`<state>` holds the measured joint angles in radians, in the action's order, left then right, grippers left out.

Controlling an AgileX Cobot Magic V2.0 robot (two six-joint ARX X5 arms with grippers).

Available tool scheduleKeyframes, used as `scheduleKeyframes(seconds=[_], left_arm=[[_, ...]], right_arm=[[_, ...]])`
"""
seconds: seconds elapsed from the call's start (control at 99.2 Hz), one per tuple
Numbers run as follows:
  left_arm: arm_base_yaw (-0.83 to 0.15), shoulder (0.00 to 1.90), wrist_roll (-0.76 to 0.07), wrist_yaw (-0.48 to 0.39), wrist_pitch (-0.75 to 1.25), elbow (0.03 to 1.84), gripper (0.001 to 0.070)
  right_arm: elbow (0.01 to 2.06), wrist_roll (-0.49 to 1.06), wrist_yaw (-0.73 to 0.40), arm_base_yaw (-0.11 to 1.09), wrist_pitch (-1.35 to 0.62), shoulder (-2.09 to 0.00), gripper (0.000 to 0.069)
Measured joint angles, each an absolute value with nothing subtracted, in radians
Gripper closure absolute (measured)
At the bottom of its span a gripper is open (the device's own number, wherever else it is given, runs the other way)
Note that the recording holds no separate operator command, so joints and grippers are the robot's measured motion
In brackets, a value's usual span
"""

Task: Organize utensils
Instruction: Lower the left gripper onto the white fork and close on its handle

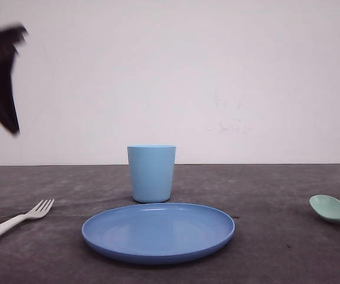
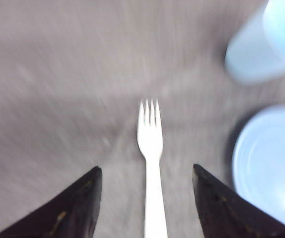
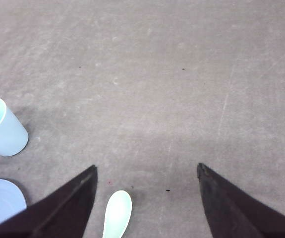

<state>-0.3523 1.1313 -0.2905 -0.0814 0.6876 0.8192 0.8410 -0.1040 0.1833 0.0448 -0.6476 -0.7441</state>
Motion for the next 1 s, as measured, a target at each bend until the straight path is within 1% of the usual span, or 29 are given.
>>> scheduleKeyframes(seconds=[0.081,0.252,0.544,0.615,0.655,0.705,0.826,0.857,0.907,0.998], left_arm=[[-0.389,1.195,-0.310,-0.068,0.688,0.819,0.0362],[-0.441,1.297,-0.337,-0.005,0.676,0.819,0.0362],[-0.481,1.407,-0.369,0.003,0.613,0.819,0.0362],[-0.488,1.431,-0.373,0.017,0.603,0.819,0.0368],[-0.491,1.442,-0.376,0.025,0.601,0.819,0.0391],[-0.493,1.452,-0.379,0.027,0.598,0.819,0.0439],[-0.495,1.465,-0.382,0.028,0.581,0.819,0.0607],[-0.495,1.468,-0.382,0.028,0.577,0.819,0.0639],[-0.495,1.475,-0.382,0.027,0.575,0.820,0.0666],[-0.495,1.479,-0.383,0.028,0.568,0.823,0.0671]], right_arm=[[0.841,-0.104,0.183,0.045,-0.651,-0.744,0.0292],[0.841,-0.104,0.183,0.045,-0.672,-0.744,0.0292],[0.841,-0.104,0.183,0.045,-0.694,-0.744,0.0292],[0.841,-0.104,0.183,0.045,-0.694,-0.744,0.0292],[0.841,-0.104,0.183,0.045,-0.696,-0.744,0.0292],[0.841,-0.104,0.183,0.045,-0.698,-0.744,0.0292],[0.841,-0.104,0.183,0.045,-0.699,-0.744,0.0292],[0.841,-0.104,0.183,0.045,-0.699,-0.744,0.0292],[0.841,-0.104,0.183,0.045,-0.700,-0.744,0.0292],[0.841,-0.104,0.183,0.045,-0.706,-0.744,0.0292]])
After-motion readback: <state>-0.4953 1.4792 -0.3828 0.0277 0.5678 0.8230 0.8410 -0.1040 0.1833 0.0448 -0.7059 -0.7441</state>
